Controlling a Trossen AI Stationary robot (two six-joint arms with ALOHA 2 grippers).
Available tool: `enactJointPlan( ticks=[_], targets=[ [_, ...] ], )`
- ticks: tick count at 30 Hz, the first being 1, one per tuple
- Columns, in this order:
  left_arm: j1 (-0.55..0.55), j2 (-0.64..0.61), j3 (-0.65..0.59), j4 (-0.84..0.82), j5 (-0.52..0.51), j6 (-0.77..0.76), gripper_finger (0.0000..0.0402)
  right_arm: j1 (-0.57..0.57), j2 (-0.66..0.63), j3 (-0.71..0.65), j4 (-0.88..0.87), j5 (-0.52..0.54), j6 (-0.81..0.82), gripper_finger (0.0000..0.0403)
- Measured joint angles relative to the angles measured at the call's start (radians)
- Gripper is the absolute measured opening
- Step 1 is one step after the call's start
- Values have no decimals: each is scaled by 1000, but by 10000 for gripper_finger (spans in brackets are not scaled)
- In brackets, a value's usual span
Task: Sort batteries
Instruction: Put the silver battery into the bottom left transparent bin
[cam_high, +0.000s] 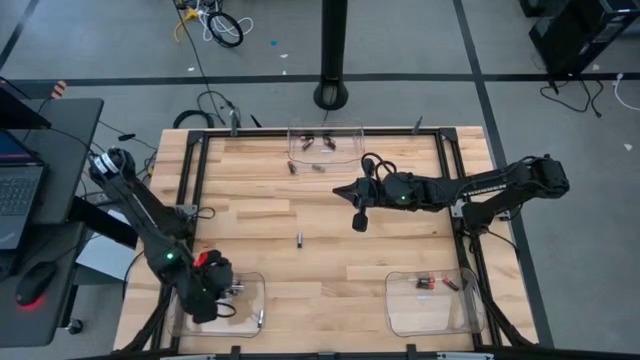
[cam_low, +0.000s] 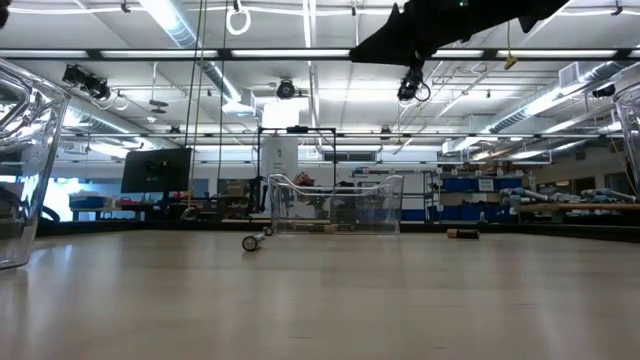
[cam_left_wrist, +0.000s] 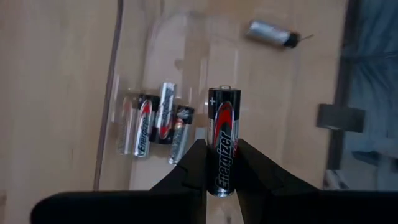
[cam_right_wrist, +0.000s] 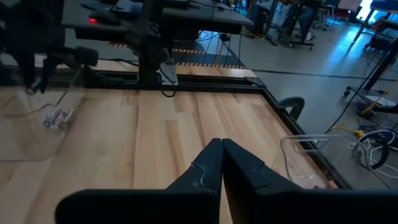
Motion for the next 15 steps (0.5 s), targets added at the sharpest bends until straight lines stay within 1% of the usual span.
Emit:
enactJointPlan(
  ticks=[2, 6, 9, 15],
  targets=[
    [-7, 0, -41, 43, 7, -22, 56, 0, 0, 0, 1, 0, 9, 19],
    [-8, 1, -99, 106, 64, -40, 56, 3, 0, 0, -2, 0, 19, 17],
    [-8, 1, -112, 101, 95, -42, 56, 4, 0, 0, -2, 0, 20, 21],
    [-7, 2, -112, 110, 105, -62, 56, 4, 0, 0, -11, 0, 20, 21]
  ],
)
